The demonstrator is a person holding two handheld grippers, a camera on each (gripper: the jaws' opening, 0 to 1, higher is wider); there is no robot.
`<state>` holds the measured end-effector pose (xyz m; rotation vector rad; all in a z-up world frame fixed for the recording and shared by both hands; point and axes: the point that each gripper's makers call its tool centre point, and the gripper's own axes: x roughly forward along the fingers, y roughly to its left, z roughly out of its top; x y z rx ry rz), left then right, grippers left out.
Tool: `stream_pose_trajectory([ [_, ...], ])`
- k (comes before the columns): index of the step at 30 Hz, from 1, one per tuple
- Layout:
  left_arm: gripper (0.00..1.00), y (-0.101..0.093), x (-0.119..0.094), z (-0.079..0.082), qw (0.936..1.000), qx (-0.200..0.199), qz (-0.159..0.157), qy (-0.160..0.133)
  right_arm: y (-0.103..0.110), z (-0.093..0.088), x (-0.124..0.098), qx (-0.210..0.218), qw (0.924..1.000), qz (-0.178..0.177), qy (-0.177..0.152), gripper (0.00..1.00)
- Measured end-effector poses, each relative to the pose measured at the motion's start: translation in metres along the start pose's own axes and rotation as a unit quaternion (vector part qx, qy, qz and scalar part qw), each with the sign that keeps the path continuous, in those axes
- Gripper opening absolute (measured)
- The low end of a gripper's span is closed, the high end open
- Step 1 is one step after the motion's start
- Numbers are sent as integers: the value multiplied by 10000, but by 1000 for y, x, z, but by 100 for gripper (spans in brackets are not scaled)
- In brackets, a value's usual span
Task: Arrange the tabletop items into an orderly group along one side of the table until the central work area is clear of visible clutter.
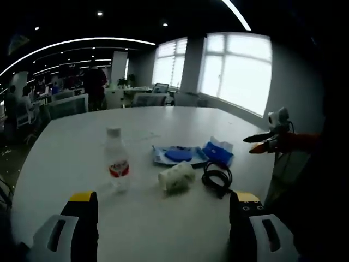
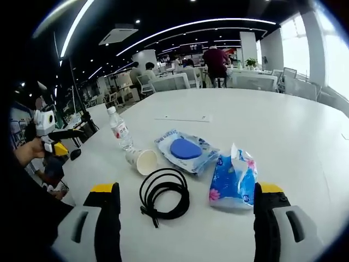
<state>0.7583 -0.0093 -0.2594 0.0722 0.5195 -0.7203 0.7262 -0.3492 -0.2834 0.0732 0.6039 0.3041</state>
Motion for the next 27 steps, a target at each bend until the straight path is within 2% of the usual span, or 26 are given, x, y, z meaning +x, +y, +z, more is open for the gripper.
stream_pose_trajectory([
  [7, 99, -5, 1, -8, 9999, 54, 0, 97, 18, 7, 12, -183, 9996, 189, 49, 93],
  [10, 99, -8, -2, -7, 9999, -139, 20, 20, 29, 10, 17, -225, 9991, 348, 87, 85],
  [15, 99, -7, -4, -10, 9998, -206, 66, 33, 42, 12, 29, -349, 9979, 517, 146, 81],
  [17, 99, -1, -6, -14, 9997, -229, 80, 77, 46, 12, 34, -391, 9974, 582, 172, 80],
  [22, 99, -6, -8, -11, 9995, -237, 154, 149, 59, 15, 47, -507, 9960, 714, 186, 73],
  [27, 99, -13, -7, -11, 9989, -411, 117, 211, 73, 8, 61, -614, 9935, 897, 331, 64],
])
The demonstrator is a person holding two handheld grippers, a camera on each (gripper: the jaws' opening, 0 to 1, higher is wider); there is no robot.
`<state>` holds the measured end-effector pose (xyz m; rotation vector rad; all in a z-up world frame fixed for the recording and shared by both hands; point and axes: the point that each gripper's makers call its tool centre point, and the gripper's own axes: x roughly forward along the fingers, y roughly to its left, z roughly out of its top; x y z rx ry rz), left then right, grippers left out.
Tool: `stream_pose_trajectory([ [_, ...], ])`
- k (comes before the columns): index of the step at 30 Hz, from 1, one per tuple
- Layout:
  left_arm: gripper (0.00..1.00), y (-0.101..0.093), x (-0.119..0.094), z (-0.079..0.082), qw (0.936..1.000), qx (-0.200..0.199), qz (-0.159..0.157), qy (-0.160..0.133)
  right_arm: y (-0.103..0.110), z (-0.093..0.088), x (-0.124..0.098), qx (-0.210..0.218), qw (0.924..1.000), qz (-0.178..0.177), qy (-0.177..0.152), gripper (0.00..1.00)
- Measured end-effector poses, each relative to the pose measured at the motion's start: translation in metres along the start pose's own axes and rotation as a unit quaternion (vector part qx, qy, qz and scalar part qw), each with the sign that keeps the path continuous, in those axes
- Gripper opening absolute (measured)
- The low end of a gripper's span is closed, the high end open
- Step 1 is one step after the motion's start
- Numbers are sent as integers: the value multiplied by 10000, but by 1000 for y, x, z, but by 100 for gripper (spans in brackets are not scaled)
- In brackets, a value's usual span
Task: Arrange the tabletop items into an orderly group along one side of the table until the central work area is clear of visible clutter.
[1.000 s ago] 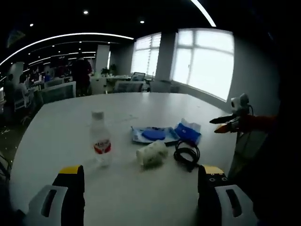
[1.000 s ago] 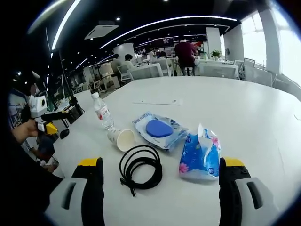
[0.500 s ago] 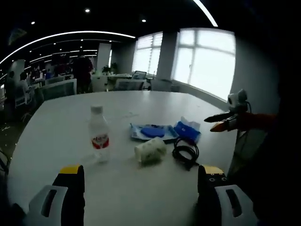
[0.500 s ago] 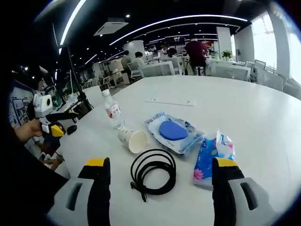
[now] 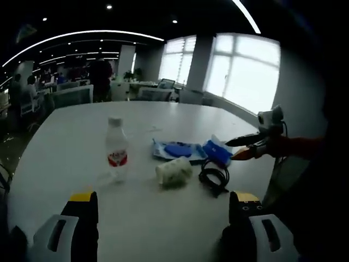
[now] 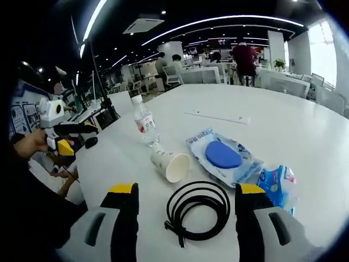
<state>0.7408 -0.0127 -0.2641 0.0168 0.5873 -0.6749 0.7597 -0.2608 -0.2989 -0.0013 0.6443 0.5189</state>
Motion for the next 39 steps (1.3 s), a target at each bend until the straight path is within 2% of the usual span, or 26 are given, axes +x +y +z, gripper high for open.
stream_pose_trajectory([
  [8, 98, -5, -3, 5, 10000, 15, 56, 39, 26, 2, 37, -34, 9992, 395, 108, 45],
  [14, 98, -9, -7, 14, 9997, 209, 78, -112, 35, 7, 59, 61, 9982, 589, 68, 44],
  [19, 99, -9, -14, 10, 9995, 297, 115, -44, 37, 7, 77, 93, 9980, 616, 140, 36],
  [23, 98, -11, -19, 6, 9997, 217, 126, -73, 35, -2, 94, 149, 9973, 663, 270, 31],
  [27, 98, -11, -25, -3, 9997, 184, 178, -2, 37, -1, 98, 257, 9962, 762, 326, 26],
  [30, 95, -12, -28, -4, 9997, 158, 141, -138, 40, -2, 106, 380, 9951, 841, 363, 22],
  [33, 94, -12, -28, -6, 9997, 126, 132, -146, 42, -2, 110, 564, 9931, 955, 372, 16],
  [35, 94, -12, -28, -8, 9998, 130, 138, -100, 40, -2, 113, 535, 9934, 946, 357, 6],
  [39, 93, -13, -26, -9, 9998, 161, 116, -53, 42, 7, 105, 394, 9944, 963, 185, 0],
])
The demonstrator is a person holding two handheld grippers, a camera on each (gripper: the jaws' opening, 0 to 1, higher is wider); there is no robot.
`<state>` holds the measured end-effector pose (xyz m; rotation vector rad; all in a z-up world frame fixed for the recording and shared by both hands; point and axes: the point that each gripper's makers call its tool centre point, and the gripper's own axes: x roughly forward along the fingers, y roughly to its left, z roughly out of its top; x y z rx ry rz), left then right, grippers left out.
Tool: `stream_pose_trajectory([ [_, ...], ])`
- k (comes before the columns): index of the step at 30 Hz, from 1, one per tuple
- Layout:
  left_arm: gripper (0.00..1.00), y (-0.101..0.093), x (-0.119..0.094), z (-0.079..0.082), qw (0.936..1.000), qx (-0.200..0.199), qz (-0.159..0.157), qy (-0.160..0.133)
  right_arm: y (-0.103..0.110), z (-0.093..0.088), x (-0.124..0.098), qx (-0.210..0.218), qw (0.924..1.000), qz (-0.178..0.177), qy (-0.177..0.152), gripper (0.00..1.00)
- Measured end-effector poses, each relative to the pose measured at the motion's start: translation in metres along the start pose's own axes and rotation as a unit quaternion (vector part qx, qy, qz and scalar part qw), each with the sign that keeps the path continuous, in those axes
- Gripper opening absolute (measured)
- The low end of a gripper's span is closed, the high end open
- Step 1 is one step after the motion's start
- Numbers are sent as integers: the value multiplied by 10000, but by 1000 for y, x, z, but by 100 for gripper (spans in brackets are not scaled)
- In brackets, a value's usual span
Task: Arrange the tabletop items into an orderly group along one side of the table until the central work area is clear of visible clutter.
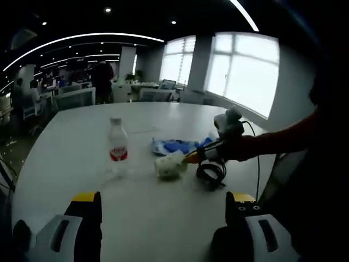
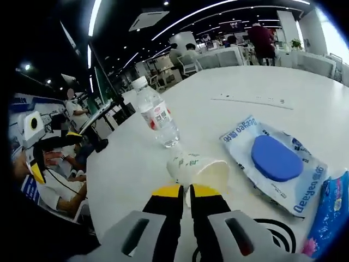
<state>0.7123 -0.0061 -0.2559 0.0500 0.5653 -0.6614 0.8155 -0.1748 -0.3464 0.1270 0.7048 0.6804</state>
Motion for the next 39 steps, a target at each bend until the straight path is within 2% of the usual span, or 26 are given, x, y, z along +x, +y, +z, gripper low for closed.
stream_pose_trajectory([
  [3, 93, -2, 2, 4, 9999, 8, -72, -97, 2, 5, -2, -44, 10000, 27, -53, 0],
  [7, 92, -4, 5, 6, 9999, 58, -105, -87, 6, 13, -5, -161, 9998, 43, -130, 0],
  [13, 92, -5, 6, 9, 9998, 98, -120, -96, 16, 30, -10, -1096, 9939, -31, -151, 0],
  [18, 91, -3, 6, 7, 9999, 100, -113, -81, 26, 44, -11, -2099, 9776, -79, -94, 0],
  [19, 90, -1, 6, 5, 9999, 84, -103, -50, 30, 55, -2, -2595, 9657, -4, -84, 0],
  [22, 90, -1, 6, 5, 9999, 78, -101, -60, 35, 60, 2, -2862, 9582, 25, -51, 0],
  [23, 90, 0, 6, 5, 9999, 66, -99, -65, 37, 63, 4, -3049, 9524, 44, -5, 0],
  [26, 90, 0, 6, 4, 9999, 75, -86, -49, 40, 67, 11, -3284, 9444, 129, 49, 0],
  [28, 90, 0, 5, 3, 9999, 73, -85, -25, 43, 69, 15, -3520, 9358, 168, 82, 0],
  [39, 89, 6, 3, 1, 10000, 68, -25, 24, 50, 73, 35, -4072, 9125, 313, 233, 0],
])
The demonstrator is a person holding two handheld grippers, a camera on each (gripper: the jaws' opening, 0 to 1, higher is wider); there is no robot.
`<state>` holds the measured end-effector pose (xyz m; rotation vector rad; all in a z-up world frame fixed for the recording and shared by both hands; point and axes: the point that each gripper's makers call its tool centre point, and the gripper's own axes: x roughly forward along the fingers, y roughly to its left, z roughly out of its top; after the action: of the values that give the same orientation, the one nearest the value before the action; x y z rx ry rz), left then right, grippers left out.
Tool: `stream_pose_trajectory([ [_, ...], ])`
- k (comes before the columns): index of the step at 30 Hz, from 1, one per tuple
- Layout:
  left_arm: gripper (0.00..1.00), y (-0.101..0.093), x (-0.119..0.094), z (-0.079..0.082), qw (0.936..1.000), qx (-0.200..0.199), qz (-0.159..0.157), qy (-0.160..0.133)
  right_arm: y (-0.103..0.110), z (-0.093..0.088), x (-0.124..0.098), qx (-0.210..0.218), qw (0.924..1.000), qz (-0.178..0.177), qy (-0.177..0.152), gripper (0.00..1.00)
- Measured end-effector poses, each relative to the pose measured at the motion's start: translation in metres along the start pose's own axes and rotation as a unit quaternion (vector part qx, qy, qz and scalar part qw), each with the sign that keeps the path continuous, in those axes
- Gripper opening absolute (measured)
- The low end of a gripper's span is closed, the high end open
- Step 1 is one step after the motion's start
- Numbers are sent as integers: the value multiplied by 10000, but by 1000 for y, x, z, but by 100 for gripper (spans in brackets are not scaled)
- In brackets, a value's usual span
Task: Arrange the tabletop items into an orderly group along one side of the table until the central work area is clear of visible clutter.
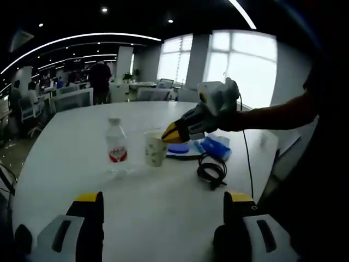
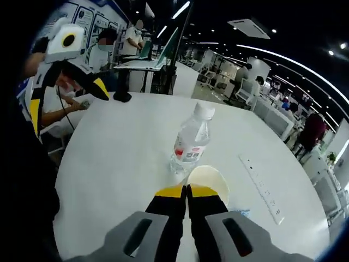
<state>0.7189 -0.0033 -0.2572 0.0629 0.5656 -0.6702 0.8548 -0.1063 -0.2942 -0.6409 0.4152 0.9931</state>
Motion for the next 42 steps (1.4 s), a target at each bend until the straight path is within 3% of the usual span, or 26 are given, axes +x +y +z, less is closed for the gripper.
stream_pose_trajectory([
  [10, 89, 5, -1, 1, 10000, -31, 73, 14, -1, 6, 22, -517, 9987, -32, -6, 0],
  [19, 88, 5, 0, -2, 9999, -86, 71, 71, 0, 0, 38, -1121, 9935, -166, 120, 0],
  [32, 88, 6, 2, -7, 9998, -115, 36, 157, 10, -2, 48, -1435, 9894, -34, 198, 0],
  [42, 88, 3, 4, -8, 9997, -134, 9, 202, 8, -6, 47, -1220, 9921, -48, 277, 0],
])
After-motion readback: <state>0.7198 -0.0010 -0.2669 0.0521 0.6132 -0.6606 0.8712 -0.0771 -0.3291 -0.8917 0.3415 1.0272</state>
